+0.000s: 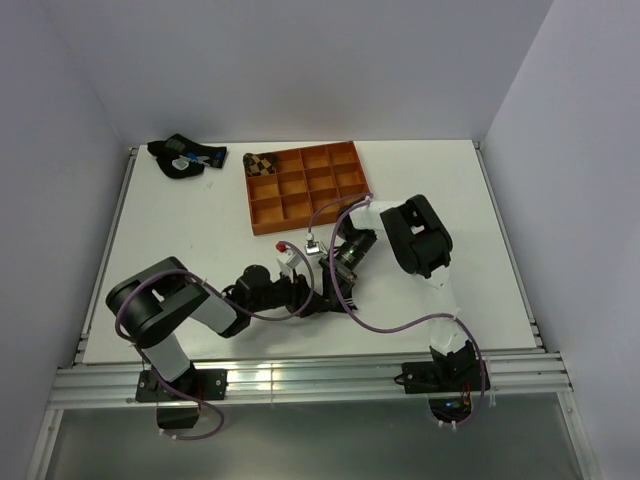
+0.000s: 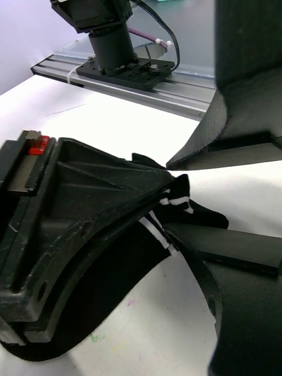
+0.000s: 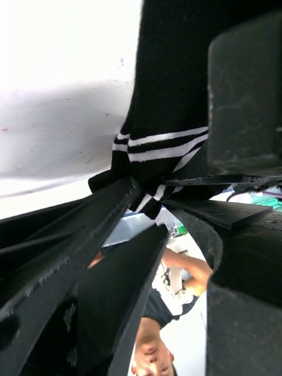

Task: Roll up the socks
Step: Roll the sock at the center of the board.

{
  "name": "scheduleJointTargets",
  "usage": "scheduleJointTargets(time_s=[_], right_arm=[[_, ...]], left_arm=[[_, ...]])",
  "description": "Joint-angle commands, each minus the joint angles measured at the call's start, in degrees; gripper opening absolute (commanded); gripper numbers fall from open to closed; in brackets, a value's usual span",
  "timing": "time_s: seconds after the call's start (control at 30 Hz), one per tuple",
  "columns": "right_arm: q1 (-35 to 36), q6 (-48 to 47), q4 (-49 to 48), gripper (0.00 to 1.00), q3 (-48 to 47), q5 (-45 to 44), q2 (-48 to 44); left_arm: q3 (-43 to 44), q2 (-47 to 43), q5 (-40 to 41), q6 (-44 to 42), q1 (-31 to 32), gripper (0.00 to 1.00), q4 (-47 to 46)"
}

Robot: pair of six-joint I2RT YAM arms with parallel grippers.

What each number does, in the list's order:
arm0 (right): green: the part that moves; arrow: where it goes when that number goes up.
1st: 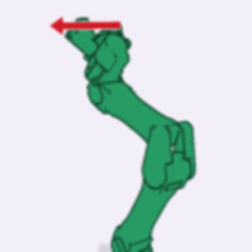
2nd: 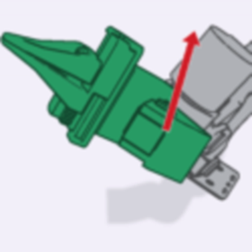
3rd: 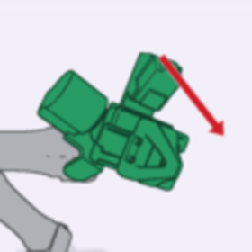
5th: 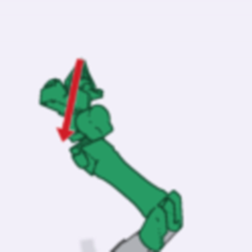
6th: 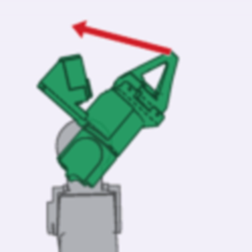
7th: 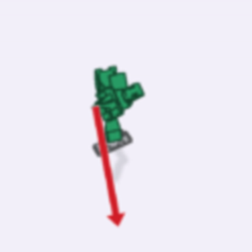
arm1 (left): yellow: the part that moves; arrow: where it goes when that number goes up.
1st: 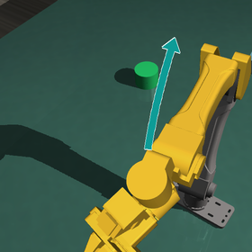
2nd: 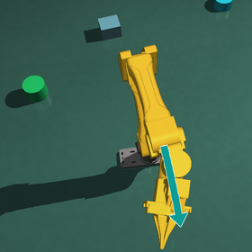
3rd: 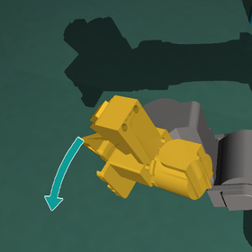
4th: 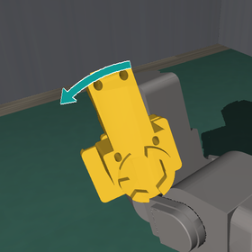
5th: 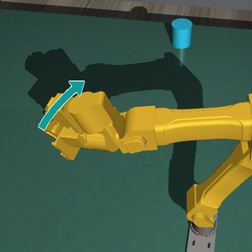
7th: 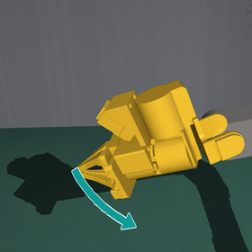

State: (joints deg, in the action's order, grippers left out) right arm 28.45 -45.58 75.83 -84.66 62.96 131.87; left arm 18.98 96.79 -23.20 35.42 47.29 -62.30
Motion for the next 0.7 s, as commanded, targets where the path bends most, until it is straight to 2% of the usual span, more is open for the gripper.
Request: scheduleJointTargets(time_s=[0.0,0.4,0.67], right_arm=[[-0.6,1.9,2.2,0.19,0.5,0.1,-0.8],[-0.8,3.1,1.4,0.17,1.0,-0.6,-0.7],[-0.8,6.6,-2.2,0.17,1.9,-2.0,-1.6]], left_arm=[[0.9,1.3,-2.7,-0.3,-0.2,0.46,-2.6],[2.2,6.1,-3.1,0.8,-0.2,0.43,-4.8],[3.5,4.7,-3.1,1.7,-0.1,0.33,-2.9]])
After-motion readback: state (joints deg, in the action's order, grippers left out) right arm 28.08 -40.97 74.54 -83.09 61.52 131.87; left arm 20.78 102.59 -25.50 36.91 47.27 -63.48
